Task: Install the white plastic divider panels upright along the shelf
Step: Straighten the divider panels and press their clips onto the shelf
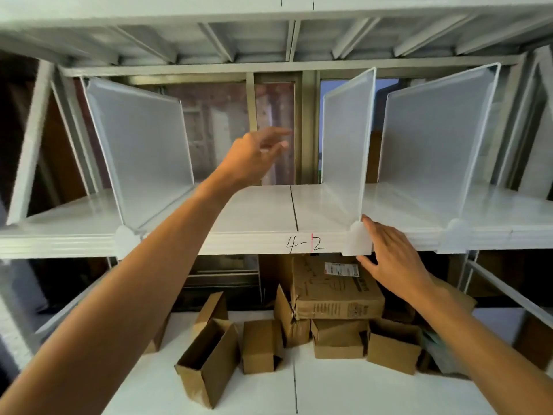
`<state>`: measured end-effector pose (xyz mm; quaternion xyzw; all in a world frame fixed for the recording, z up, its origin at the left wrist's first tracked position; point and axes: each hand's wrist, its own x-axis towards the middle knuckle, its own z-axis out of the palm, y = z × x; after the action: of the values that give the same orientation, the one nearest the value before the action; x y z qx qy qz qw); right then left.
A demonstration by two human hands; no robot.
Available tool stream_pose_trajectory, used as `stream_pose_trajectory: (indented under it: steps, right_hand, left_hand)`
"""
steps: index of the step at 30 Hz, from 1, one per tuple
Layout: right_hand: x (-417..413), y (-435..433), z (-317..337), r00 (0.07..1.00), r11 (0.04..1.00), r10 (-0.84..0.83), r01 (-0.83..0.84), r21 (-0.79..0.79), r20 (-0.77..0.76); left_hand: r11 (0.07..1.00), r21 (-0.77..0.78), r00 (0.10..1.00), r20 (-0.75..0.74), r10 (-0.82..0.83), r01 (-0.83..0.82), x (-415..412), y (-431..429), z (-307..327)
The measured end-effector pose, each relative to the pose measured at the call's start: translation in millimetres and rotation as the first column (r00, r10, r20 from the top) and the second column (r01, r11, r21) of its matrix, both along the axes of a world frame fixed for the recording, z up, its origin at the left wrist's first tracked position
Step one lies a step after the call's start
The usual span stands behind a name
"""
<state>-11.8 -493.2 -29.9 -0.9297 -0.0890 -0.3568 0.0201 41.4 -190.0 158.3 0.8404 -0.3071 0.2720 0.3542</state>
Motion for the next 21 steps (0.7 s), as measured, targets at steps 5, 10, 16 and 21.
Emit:
stream_pose_trajectory:
  steps: [5, 10, 16, 21]
  right_hand:
    - [8.2, -11.3, -0.3, 0.997, 0.997, 0.075, -0.075, 0.003, -0.013]
    - [21.2, -24.5, -0.5, 0.99, 0.99, 0.141, -0.14, -0.019, 0.011]
    - [37.9, -41.5, -5.0, 0.973, 0.962, 0.208, -0.185, -0.201, 0.098]
    - [48.6, -51.8, -6.9, 0.948, 0.93, 0.269, -0.21, -0.3, 0.17]
  left_hand:
    - [1.0, -0.004, 0.999, -0.044, -0.03, 0.03, 0.6, -27.3, 25.1]
    - [0.999, 0.039, 0.999, 0.043, 0.004, -0.005, 4.2, -60.8, 40.7]
    - [0.997, 0.067, 0.996, 0.078, -0.051, 0.046, 10.7, -102.4, 53.6]
    - [0.992, 0.101, 0.988, 0.127, -0.083, 0.071, 22.5, -132.3, 45.9]
